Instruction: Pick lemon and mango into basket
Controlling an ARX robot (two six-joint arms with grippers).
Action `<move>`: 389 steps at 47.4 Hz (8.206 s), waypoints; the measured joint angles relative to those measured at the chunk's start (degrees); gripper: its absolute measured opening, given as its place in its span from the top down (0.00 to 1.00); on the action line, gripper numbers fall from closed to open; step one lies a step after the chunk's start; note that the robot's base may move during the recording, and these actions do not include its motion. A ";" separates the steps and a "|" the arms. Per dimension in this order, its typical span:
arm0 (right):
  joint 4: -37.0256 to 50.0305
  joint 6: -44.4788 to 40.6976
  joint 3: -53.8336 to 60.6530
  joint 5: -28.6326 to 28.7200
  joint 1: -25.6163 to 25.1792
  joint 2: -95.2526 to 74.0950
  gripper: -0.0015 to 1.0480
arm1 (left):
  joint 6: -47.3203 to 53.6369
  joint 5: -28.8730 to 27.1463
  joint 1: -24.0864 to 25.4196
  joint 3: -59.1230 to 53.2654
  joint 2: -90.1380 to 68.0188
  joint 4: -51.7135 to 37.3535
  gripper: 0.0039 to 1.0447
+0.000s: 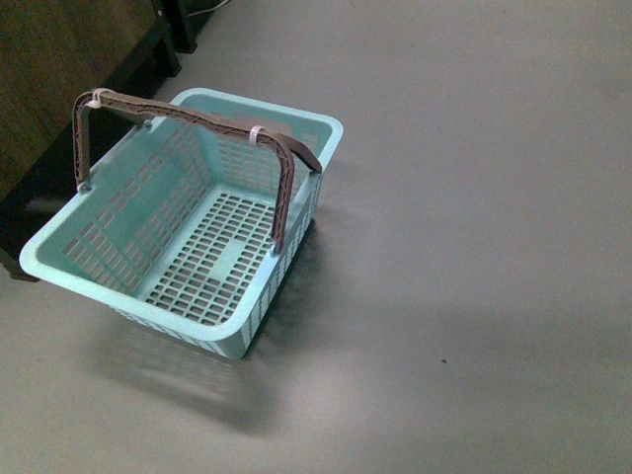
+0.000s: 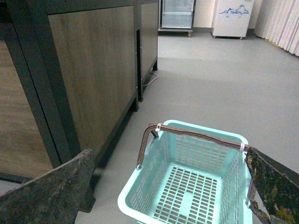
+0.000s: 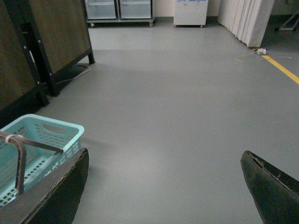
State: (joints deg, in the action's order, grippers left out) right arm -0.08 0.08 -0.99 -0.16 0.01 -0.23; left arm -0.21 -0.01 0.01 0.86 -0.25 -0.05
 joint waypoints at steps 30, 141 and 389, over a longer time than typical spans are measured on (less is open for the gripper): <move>0.00 0.02 0.00 0.13 0.00 0.00 0.08 | -37.27 13.46 -2.91 14.99 -45.70 -10.12 0.06; 0.00 0.02 0.00 0.13 0.00 0.00 0.08 | -80.89 -1.97 -8.17 60.57 -120.58 -24.70 0.93; 0.00 0.07 0.00 -0.07 -0.02 0.00 0.08 | -84.46 8.35 1.46 30.34 -50.93 2.71 0.94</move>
State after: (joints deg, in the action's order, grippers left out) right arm -0.08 0.14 -0.99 -0.23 -0.01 -0.23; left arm -84.66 8.34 1.48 31.20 -51.18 2.66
